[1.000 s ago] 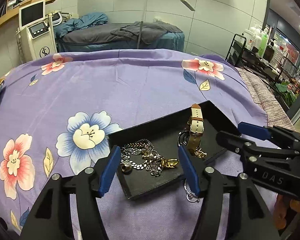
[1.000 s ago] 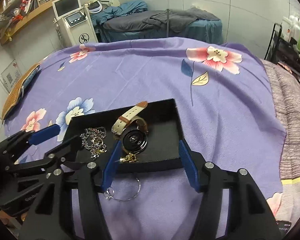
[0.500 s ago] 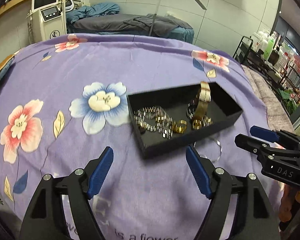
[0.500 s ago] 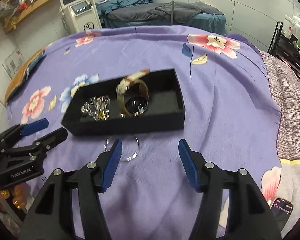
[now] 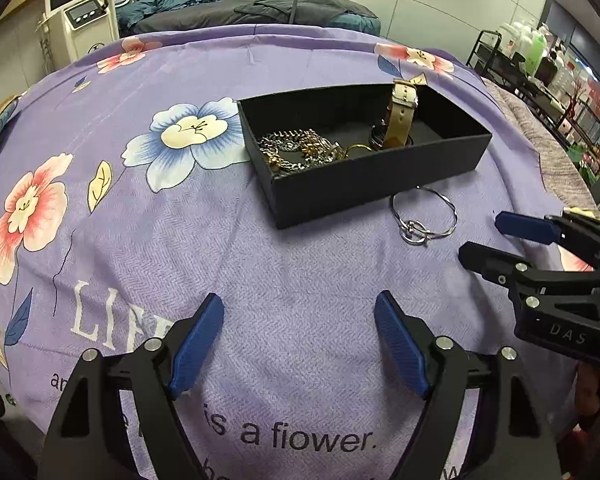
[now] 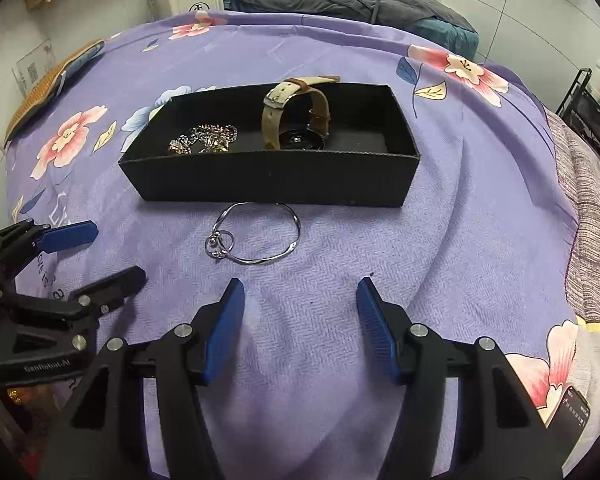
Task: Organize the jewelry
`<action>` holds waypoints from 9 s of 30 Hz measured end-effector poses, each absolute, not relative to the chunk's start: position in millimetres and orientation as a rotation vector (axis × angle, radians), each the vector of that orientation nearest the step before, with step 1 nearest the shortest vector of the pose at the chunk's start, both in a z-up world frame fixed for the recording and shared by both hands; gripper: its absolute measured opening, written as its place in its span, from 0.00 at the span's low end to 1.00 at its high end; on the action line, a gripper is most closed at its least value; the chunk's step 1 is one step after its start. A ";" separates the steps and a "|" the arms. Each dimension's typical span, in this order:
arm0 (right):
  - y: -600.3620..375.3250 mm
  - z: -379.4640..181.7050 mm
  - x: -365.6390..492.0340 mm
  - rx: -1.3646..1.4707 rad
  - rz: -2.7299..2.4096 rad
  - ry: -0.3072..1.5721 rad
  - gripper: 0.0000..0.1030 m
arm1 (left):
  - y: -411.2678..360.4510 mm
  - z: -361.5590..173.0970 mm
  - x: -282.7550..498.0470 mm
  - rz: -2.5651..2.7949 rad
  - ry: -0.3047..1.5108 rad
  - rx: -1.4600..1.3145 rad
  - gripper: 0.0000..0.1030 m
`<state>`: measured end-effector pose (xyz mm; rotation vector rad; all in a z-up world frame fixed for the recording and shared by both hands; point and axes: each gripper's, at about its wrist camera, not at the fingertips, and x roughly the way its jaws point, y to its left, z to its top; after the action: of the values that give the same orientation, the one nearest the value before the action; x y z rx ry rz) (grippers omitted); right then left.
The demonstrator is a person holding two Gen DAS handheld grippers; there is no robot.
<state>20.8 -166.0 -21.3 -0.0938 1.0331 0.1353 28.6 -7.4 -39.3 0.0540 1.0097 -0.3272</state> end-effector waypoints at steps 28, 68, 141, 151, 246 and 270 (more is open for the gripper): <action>-130.3 -29.0 46.7 -0.142 0.164 1.026 0.58 | -14.6 -42.7 28.5 -0.327 1.021 0.077 0.83; -192.1 -19.3 13.1 -0.028 0.101 1.032 0.47 | -71.1 -34.2 44.7 -0.568 0.928 0.220 0.39; -189.2 -17.0 8.6 -0.001 0.069 1.057 0.48 | -49.0 -27.8 25.7 -0.496 0.975 0.154 0.18; -179.5 5.8 13.3 0.004 0.112 1.007 0.46 | -43.1 0.5 33.2 -0.492 0.922 0.129 0.18; -174.5 -5.8 17.5 -0.021 0.103 1.039 0.55 | -17.9 -23.3 30.2 -0.314 1.017 0.102 0.90; -180.3 49.4 60.6 0.022 0.072 0.902 0.55 | -22.6 23.7 62.5 -0.298 0.909 0.112 0.94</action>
<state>60.6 -180.3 49.4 0.0221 0.9019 0.0725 62.5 -22.6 23.7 0.1117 0.9089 -0.2977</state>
